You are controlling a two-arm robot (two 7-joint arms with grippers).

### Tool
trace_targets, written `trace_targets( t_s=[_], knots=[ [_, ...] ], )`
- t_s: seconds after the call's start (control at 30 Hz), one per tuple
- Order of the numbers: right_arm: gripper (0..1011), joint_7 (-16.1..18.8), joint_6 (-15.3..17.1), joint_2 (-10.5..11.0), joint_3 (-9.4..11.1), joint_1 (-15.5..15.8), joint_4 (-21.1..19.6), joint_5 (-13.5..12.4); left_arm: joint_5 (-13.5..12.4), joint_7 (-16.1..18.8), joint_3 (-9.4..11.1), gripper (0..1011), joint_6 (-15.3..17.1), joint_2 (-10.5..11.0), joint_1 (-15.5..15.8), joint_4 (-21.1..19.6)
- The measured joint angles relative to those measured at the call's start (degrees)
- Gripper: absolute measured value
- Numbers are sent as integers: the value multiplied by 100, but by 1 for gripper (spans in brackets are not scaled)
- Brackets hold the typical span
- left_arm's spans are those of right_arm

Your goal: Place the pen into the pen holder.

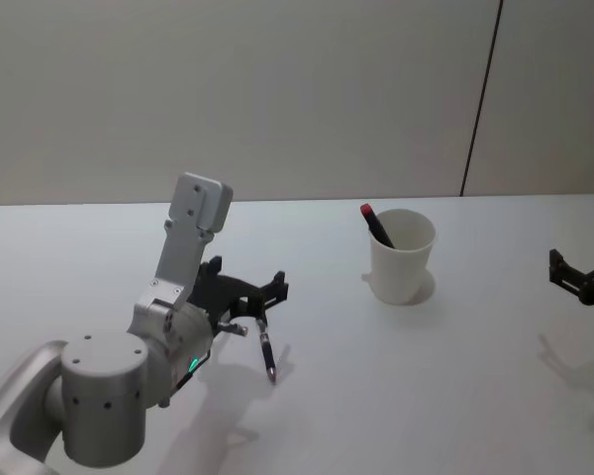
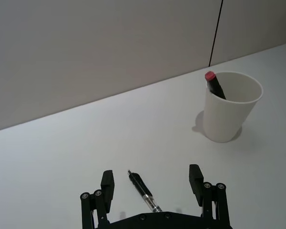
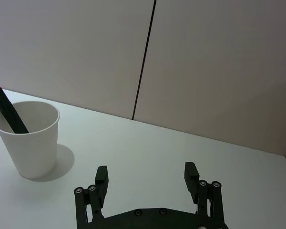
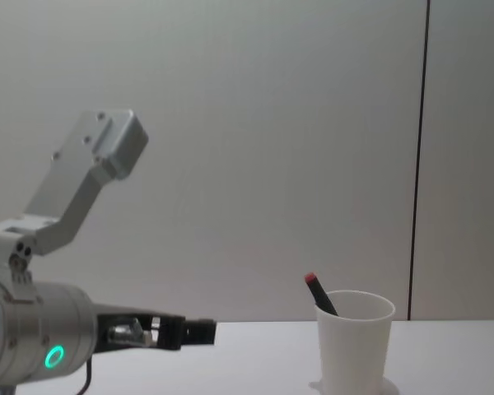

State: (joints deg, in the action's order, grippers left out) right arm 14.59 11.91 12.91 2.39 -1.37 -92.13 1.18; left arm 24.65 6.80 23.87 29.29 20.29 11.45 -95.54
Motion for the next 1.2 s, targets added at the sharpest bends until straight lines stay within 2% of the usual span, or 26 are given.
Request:
trace_targets(
  t_s=[0.17,0.53,1.2],
  knots=[
    [1002,0,0,0,0,0,0,0,81,89,-1,1000,194,-93,44,171],
    [1002,0,0,0,0,0,0,0,196,344,-16,1000,405,-312,178,559],
    [1002,-1,0,0,0,0,0,0,107,491,-17,1000,653,-659,493,1210]
  ],
)
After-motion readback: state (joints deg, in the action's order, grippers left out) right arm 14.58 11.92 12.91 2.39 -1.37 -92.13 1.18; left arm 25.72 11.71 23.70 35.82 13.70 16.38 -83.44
